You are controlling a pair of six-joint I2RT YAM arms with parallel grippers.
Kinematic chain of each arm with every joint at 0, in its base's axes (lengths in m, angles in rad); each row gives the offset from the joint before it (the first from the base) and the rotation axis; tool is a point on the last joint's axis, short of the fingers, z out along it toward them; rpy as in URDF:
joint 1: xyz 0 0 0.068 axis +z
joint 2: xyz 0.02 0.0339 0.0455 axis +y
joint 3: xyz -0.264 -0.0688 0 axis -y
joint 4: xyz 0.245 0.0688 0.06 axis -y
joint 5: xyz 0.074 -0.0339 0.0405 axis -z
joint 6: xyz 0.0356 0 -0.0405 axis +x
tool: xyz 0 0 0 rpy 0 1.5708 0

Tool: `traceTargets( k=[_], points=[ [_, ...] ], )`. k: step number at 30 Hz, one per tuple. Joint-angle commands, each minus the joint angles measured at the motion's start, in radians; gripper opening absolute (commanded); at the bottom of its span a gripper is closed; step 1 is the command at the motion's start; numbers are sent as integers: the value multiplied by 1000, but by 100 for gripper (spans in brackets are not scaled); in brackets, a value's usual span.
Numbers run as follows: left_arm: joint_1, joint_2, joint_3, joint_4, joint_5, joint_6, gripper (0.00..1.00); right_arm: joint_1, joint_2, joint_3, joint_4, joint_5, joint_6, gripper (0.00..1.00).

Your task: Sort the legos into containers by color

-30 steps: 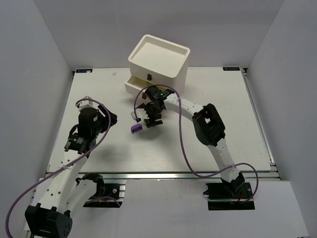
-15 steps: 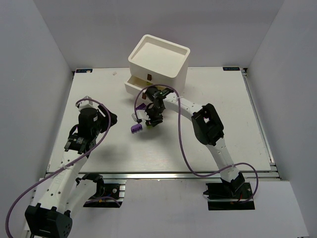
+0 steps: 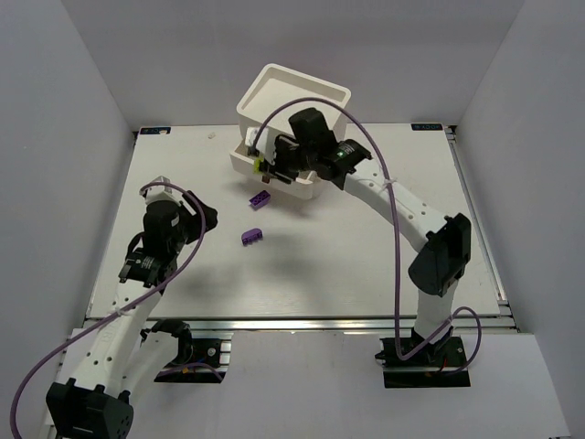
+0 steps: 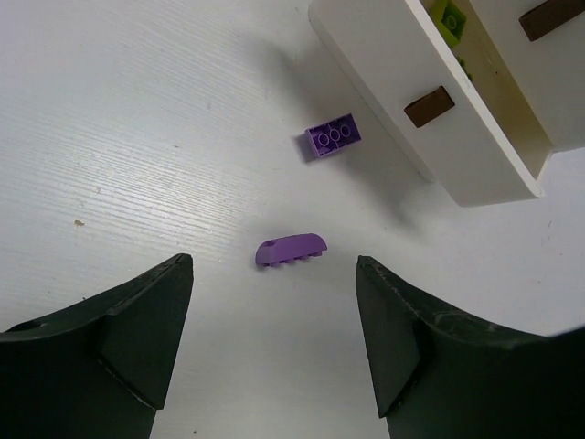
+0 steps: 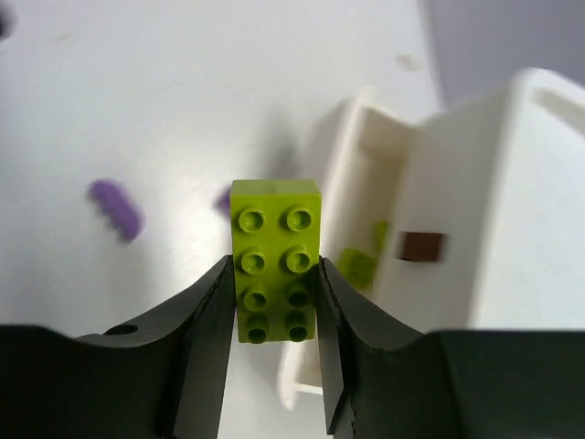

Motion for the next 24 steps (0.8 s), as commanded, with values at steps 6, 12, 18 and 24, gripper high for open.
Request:
traceTargets(
  k=[6,12,18,24],
  points=[
    [3,18,-14,62,36,17,82,-19,125,66,184,434,206,0],
    [3,9,-20,64,44,11,81,-38,186,72,216,515,196,5],
    [3,-16,-31,50,37,1,81,-45,197,73,202,497,181,47],
    [3,-27,-42,47,34,-9,81,-45,166,62,151,437,187,74]
  ],
)
